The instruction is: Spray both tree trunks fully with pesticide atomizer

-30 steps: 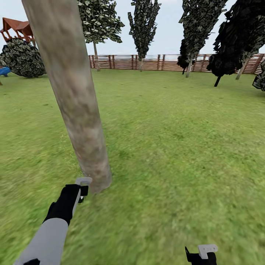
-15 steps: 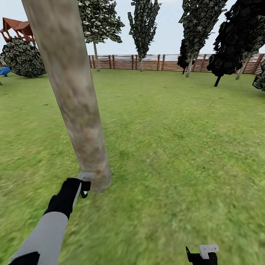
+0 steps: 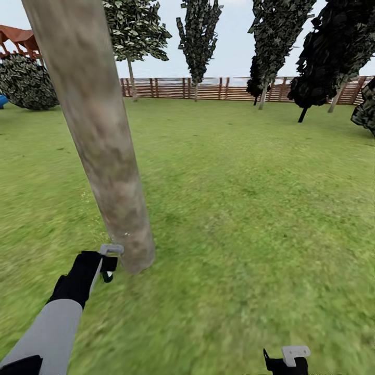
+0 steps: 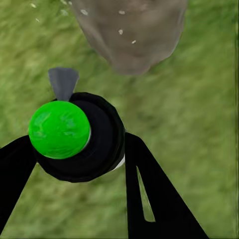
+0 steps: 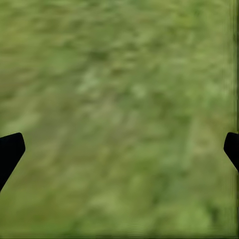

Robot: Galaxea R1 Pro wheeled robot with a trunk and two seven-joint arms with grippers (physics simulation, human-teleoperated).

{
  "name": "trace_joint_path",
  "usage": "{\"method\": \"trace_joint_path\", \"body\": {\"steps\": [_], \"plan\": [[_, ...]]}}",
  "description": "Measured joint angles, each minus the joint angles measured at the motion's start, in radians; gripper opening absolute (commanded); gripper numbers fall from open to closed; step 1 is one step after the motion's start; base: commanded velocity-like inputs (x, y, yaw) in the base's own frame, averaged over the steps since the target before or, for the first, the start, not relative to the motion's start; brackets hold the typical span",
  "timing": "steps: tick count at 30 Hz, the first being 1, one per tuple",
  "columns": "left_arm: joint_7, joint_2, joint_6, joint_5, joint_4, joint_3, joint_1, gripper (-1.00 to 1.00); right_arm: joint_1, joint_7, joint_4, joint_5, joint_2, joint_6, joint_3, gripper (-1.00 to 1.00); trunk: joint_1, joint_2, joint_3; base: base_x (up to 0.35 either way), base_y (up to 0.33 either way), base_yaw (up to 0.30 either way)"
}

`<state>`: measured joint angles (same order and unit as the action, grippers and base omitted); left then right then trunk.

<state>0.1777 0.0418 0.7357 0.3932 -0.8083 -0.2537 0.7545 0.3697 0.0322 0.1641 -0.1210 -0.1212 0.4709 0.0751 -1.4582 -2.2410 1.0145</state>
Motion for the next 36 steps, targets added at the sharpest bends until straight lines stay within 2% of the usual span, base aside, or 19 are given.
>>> {"method": "trace_joint_path", "body": {"steps": [2, 4, 6, 7, 10, 12, 13, 14, 17, 19, 20, 22, 24, 27, 28, 29, 30, 32, 36], "plan": [[0.002, -0.015, 0.000, -0.006, 0.000, 0.003, 0.005, -1.00, 0.000, 0.000, 0.000, 0.000, 0.000, 0.000, 0.000, 1.00, 0.000, 0.000, 0.000, 0.000, 0.000, -0.034], [0.003, -0.076, 0.003, -0.013, -0.001, 0.006, 0.013, -1.00, 0.000, 0.000, 0.000, 0.000, 0.000, 0.001, 0.000, 1.00, 0.000, 0.000, 0.000, 0.000, 0.000, -0.007], [0.003, -0.098, 0.019, -0.003, -0.002, 0.006, 0.029, -1.00, 0.000, 0.000, 0.000, 0.000, 0.000, 0.000, 0.000, 1.00, 0.000, 0.000, -0.001, 0.000, 0.000, -0.002], [0.003, -0.100, 0.031, 0.002, -0.002, 0.006, 0.035, -1.00, 0.000, 0.000, 0.000, 0.000, 0.000, 0.000, 0.000, 1.00, 0.000, 0.000, 0.000, 0.000, 0.000, 0.000], [0.005, -0.075, 0.078, 0.010, -0.009, -0.001, 0.051, -1.00, 0.000, 0.000, 0.000, 0.001, 0.000, 0.000, 0.000, 1.00, 0.000, 0.000, -0.001, 0.000, 0.000, 0.000], [0.011, -0.024, 0.084, 0.014, -0.024, -0.004, 0.053, -1.00, 0.000, 0.000, 0.000, 0.000, 0.000, 0.000, 0.000, 1.00, 0.000, 0.000, -0.001, 0.000, 0.000, 0.000], [0.029, 0.011, 0.087, 0.012, -0.028, -0.005, 0.053, -1.00, 0.000, 0.000, 0.000, 0.000, 0.000, 0.000, 0.000, 1.00, 0.000, 0.000, 0.000, 0.000, 0.000, 0.000], [0.040, 0.024, 0.089, 0.008, -0.030, -0.005, 0.051, -1.00, 0.000, 0.000, 0.000, 0.000, 0.000, 0.000, 0.000, 1.00, 0.000, 0.000, 0.000, 0.000, 0.000, 0.000], [0.049, 0.025, 0.092, 0.000, -0.033, 0.003, 0.052, -1.00, 0.000, 0.000, 0.000, 0.000, 0.000, 0.000, 0.000, 1.00, 0.000, 0.000, 0.000, -0.149, 0.000, 0.000], [0.051, -0.024, 0.095, -0.012, -0.034, 0.008, 0.067, -1.00, 0.000, 0.000, 0.000, 0.000, 0.000, 0.000, 0.000, 1.00, 0.000, 0.000, -0.001, -0.028, 0.000, 0.000], [0.052, -0.043, 0.114, -0.007, -0.034, 0.007, 0.103, -1.00, 0.000, 0.000, 0.000, 0.000, 0.000, 0.001, 0.000, 1.00, 0.000, 0.000, -0.001, -0.005, 0.000, 0.000], [0.052, -0.051, 0.162, 0.003, -0.034, 0.007, 0.137, -1.00, 0.000, 0.000, 0.000, 0.000, 0.000, 0.000, 0.000, 1.00, 0.000, 0.000, -0.001, -0.002, 0.000, 0.000], [0.054, -0.034, 0.185, 0.013, -0.034, 0.006, 0.145, -1.00, 0.000, 0.000, 0.000, 0.000, 0.000, 0.000, 0.000, 1.00, 0.000, 0.000, 0.000, 0.000, 0.000, 0.000], [0.055, 0.036, 0.185, 0.019, -0.034, 0.008, 0.139, -1.00, 0.000, 0.000, 0.000, 0.000, 0.000, 0.000, 0.000, 1.00, 0.000, 0.000, 0.000, 0.000, 0.000, 0.000], [0.055, 0.071, 0.183, 0.013, -0.034, 0.009, 0.137, -1.00, 0.000, -0.001, 0.000, 0.000, 0.000, 0.000, -0.001, 1.00, 0.000, 0.000, 0.000, 0.000, 0.000, 0.000], [0.055, 0.084, 0.181, 0.017, -0.033, 0.010, 0.136, -1.00, 0.000, -0.001, 0.000, 0.000, 0.001, 0.000, -0.002, 1.00, 0.000, 0.000, 0.000, 0.000, 0.000, 0.000], [0.055, 0.087, 0.181, 0.005, -0.033, 0.011, 0.136, -1.00, 0.000, 0.000, 0.000, 0.000, 0.001, 0.000, -0.002, 1.00, 0.000, 0.000, 0.000, 0.000, 0.000, 0.000], [0.056, 0.082, 0.180, 0.002, -0.032, 0.011, 0.135, -1.00, 0.000, -0.001, 0.000, 0.000, 0.001, 0.000, -0.003, 1.00, 0.000, 0.000, 0.000, 0.000, 0.000, 0.000], [0.056, 0.060, 0.186, -0.003, -0.033, 0.069, 0.137, -1.00, 0.000, 0.000, 0.000, 0.000, 0.002, 0.000, -0.002, 1.00, 0.000, 0.000, 0.000, 0.000, 0.000, 0.000]]}}
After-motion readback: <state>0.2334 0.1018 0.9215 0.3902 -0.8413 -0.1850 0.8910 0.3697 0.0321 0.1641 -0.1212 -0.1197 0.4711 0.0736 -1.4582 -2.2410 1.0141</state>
